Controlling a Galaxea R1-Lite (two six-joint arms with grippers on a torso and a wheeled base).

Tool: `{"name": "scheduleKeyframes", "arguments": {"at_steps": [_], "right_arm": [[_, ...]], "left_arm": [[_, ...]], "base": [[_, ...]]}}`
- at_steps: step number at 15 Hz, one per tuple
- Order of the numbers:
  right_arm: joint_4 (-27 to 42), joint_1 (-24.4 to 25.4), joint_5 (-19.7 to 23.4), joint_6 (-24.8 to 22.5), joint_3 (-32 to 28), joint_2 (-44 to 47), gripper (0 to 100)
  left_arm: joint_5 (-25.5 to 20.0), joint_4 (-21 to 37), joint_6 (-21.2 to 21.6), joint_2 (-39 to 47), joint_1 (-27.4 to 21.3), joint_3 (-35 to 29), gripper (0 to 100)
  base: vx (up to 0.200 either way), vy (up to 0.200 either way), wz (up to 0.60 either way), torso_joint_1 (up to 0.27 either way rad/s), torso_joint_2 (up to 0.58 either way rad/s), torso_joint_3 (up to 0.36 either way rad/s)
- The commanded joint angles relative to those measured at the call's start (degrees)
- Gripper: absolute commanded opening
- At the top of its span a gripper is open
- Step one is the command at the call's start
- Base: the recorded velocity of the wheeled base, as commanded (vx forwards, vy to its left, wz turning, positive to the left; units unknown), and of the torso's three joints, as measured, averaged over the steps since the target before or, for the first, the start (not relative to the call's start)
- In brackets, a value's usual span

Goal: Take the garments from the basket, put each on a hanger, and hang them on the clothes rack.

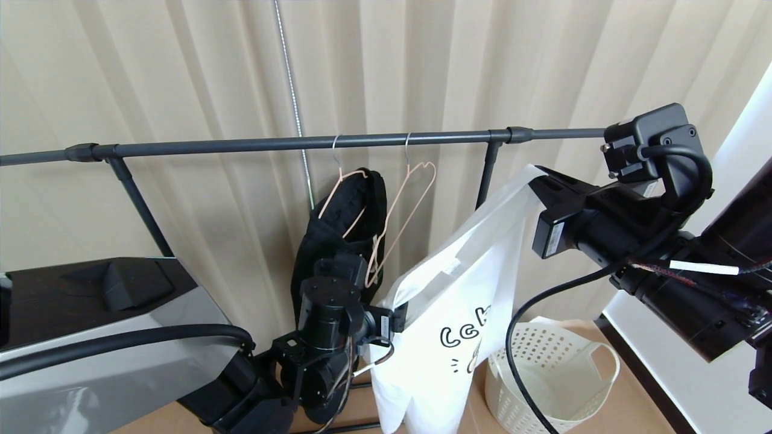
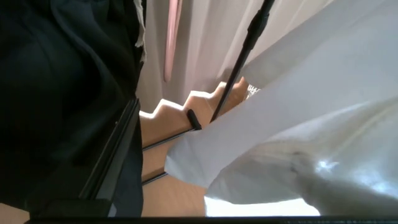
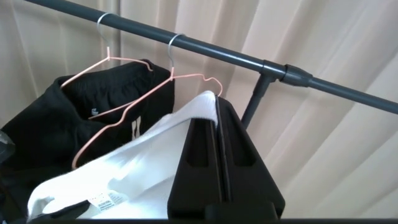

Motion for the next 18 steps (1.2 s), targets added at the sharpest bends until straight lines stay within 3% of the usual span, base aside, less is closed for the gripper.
{"name": "scheduleKeyframes", "arguments": {"at_steps": [1, 7, 18], "right_arm": [[-0.04, -2.08, -0.02, -0.02, -0.35, 0.23, 0], [-0.39, -8.50, 0.86, -0.02, -2.02, 4.89, 0], [-0.48, -9.12, 0.86, -0.02, -1.85, 6.64, 0]], "left_arm": [[0.04, -0.02, 0.08, -0.50, 0.46, 0.04, 100], [0.04, -0.02, 0.08, -2.96, 0.46, 0.66, 100], [0.04, 0.07, -0.01, -5.60, 0.46, 0.83, 100]], "base": [[0.000, 0.000, 0.00, 0.000, 0.00, 0.000], [0.000, 0.000, 0.00, 0.000, 0.00, 0.000], [0.000, 0.000, 0.00, 0.000, 0.00, 0.000]]}}
